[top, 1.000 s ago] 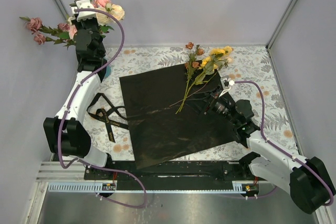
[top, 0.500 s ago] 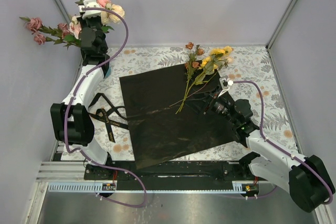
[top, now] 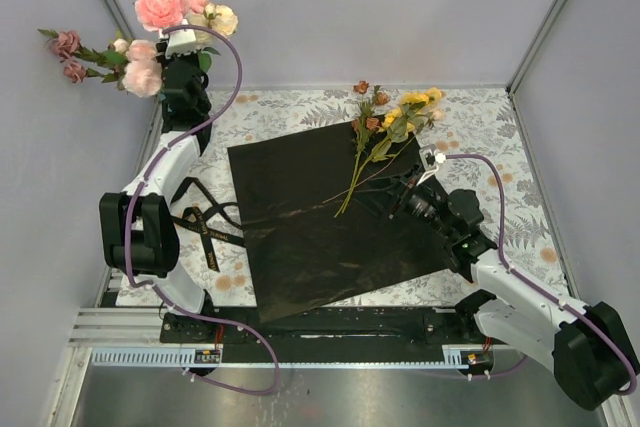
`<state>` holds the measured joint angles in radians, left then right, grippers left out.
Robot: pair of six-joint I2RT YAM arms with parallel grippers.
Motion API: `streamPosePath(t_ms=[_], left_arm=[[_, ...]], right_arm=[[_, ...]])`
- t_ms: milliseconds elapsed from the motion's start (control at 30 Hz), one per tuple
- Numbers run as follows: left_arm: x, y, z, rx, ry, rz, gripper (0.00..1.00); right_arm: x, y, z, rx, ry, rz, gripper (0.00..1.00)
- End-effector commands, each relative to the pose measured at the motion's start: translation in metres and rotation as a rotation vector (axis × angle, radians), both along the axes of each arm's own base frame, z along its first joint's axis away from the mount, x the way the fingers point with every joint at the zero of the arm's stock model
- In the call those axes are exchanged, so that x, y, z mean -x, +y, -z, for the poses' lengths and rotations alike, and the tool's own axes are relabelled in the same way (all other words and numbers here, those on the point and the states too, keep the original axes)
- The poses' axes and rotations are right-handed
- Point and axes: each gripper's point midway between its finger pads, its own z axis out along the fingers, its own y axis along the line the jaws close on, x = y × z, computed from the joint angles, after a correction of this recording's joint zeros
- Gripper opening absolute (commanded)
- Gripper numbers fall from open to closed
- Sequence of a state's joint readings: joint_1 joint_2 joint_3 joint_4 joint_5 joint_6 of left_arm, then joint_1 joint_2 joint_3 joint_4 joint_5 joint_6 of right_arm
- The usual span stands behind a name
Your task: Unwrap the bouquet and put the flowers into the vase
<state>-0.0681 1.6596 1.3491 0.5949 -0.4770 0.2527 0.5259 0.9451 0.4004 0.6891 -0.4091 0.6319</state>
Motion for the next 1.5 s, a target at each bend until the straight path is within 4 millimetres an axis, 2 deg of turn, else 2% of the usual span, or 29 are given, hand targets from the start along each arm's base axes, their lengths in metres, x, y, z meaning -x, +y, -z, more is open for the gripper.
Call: streamPosePath(t_ms=[0, 133, 267, 400, 567, 667, 733, 800, 1000, 1133, 1300, 1367, 1467], left_arm=[[0.006, 0.018, 0.012, 0.093, 0.049, -0.065, 0.38], [0.021, 0.004, 0.010, 0.145, 0.057, 0.020, 0.63], [0.039, -0.014, 0.025, 0.227, 0.151, 0.118, 0.87], [0.067, -0.034, 0.044, 0.289, 0.268, 0.219, 0.98], [0.111, -0.063, 0.057, 0.394, 0.364, 0.360, 0.99], [0.142, -0.082, 0.063, 0.438, 0.420, 0.458, 0.99], [0.162, -0.096, 0.072, 0.473, 0.460, 0.528, 0.99], [0.186, -0.114, 0.071, 0.512, 0.465, 0.634, 0.99], [0.237, -0.155, 0.097, 0.625, 0.533, 0.856, 0.99], [0.259, -0.168, 0.111, 0.628, 0.571, 0.946, 0.99], [0.270, -0.161, 0.131, 0.608, 0.571, 0.903, 0.99], [0.276, -0.165, 0.148, 0.630, 0.591, 0.912, 0.99], [0.281, -0.171, 0.144, 0.612, 0.593, 0.938, 0.99]], right_arm=[[0.002, -0.002, -0.026, -0.014, -0.058, 0.010, 0.99], [-0.002, -0.005, -0.025, -0.004, -0.008, 0.040, 0.99], [-0.009, -0.010, -0.027, -0.021, 0.053, 0.094, 0.99], [-0.016, -0.015, -0.020, -0.006, 0.141, 0.149, 0.99], [-0.038, -0.026, 0.007, 0.037, 0.278, 0.280, 0.99], [-0.056, -0.038, 0.030, 0.080, 0.336, 0.394, 0.99], [-0.066, -0.041, 0.043, 0.120, 0.357, 0.435, 1.00], [-0.075, -0.039, 0.054, 0.146, 0.378, 0.439, 0.98], [-0.106, -0.033, 0.080, 0.135, 0.440, 0.443, 0.70], [-0.130, -0.035, 0.100, 0.093, 0.509, 0.484, 0.58], [-0.161, -0.036, 0.125, 0.097, 0.567, 0.505, 0.56], [-0.169, -0.037, 0.136, 0.102, 0.595, 0.506, 0.55], [-0.182, -0.037, 0.140, 0.108, 0.597, 0.506, 0.54]])
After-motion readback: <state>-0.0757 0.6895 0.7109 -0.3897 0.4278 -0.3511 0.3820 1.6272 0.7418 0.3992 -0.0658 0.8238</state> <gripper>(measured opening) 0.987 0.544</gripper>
